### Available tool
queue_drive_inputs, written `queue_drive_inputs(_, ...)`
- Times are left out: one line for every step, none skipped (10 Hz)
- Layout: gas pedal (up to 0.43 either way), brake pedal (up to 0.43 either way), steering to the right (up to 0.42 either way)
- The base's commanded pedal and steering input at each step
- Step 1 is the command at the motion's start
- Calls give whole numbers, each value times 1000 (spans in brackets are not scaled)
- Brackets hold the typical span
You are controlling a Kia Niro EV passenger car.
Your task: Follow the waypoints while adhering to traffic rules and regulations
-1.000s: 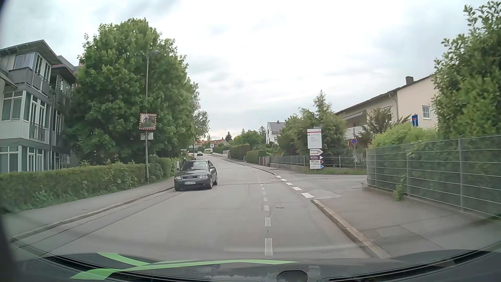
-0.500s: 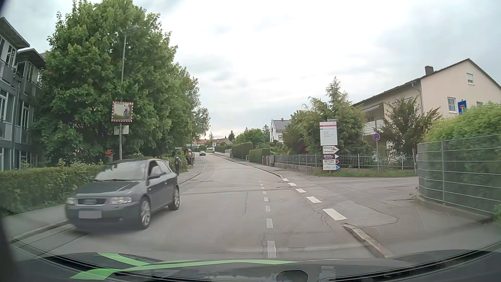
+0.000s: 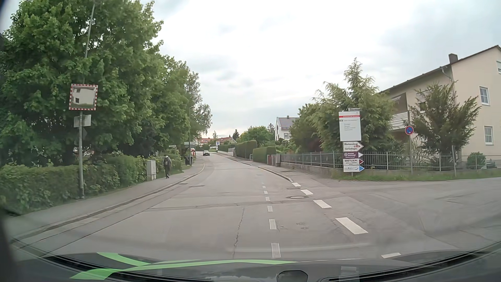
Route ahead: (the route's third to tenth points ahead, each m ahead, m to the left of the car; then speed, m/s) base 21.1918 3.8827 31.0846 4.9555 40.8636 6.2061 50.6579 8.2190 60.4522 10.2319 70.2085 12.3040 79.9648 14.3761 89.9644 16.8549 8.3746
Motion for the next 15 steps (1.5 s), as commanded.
queue_drive_inputs(87, 0, -21)
queue_drive_inputs(87, 0, -20)
queue_drive_inputs(87, 0, -20)
queue_drive_inputs(87, 0, -20)
queue_drive_inputs(87, 0, -20)
queue_drive_inputs(87, 0, -20)
queue_drive_inputs(87, 0, -20)
queue_drive_inputs(87, 0, -20)
queue_drive_inputs(87, 0, -20)
queue_drive_inputs(87, 0, -21)
queue_drive_inputs(87, 0, -20)
queue_drive_inputs(87, 0, -20)
queue_drive_inputs(87, 0, -20)
queue_drive_inputs(87, 0, -20)
queue_drive_inputs(79, 0, -20)
